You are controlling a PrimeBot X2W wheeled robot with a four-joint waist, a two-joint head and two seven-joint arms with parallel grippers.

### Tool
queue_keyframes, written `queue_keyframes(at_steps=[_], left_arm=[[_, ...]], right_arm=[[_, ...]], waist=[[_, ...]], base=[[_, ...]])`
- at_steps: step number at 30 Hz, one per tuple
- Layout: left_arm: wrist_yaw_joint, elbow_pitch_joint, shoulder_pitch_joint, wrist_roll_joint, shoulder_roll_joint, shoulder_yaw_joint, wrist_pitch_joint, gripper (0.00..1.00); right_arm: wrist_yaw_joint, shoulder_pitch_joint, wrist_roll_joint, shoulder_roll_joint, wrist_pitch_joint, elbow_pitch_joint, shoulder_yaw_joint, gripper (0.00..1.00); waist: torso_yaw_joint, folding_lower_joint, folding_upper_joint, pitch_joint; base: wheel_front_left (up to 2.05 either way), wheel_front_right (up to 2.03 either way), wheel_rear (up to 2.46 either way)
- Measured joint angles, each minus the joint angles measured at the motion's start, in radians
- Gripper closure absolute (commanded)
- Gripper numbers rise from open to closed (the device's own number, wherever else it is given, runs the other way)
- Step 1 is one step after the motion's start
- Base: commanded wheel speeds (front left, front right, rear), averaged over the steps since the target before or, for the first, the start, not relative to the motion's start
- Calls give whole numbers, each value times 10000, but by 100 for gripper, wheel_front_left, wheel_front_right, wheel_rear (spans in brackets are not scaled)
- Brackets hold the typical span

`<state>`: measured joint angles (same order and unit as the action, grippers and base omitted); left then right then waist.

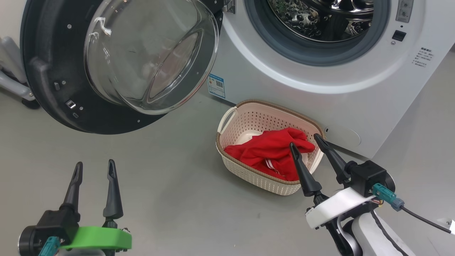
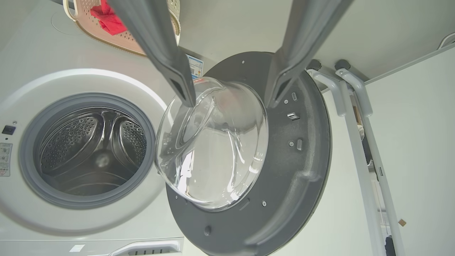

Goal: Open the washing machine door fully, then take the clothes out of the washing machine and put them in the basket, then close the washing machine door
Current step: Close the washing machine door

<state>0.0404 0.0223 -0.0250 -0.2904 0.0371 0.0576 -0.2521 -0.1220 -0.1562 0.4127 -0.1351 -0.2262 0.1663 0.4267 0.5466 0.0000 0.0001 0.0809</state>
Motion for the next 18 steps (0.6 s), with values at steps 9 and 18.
queue_keyframes(at_steps=[9,18], left_arm=[[73,-44,-10,0,0,-29,0,0],[73,-46,-28,2,0,-12,0,100]], right_arm=[[0,-34,10,-27,-8,23,75,0],[0,-50,81,-58,-82,42,75,0]], waist=[[3,0,0,-11],[-5,0,0,13]], base=[[0,0,0],[0,0,0]])
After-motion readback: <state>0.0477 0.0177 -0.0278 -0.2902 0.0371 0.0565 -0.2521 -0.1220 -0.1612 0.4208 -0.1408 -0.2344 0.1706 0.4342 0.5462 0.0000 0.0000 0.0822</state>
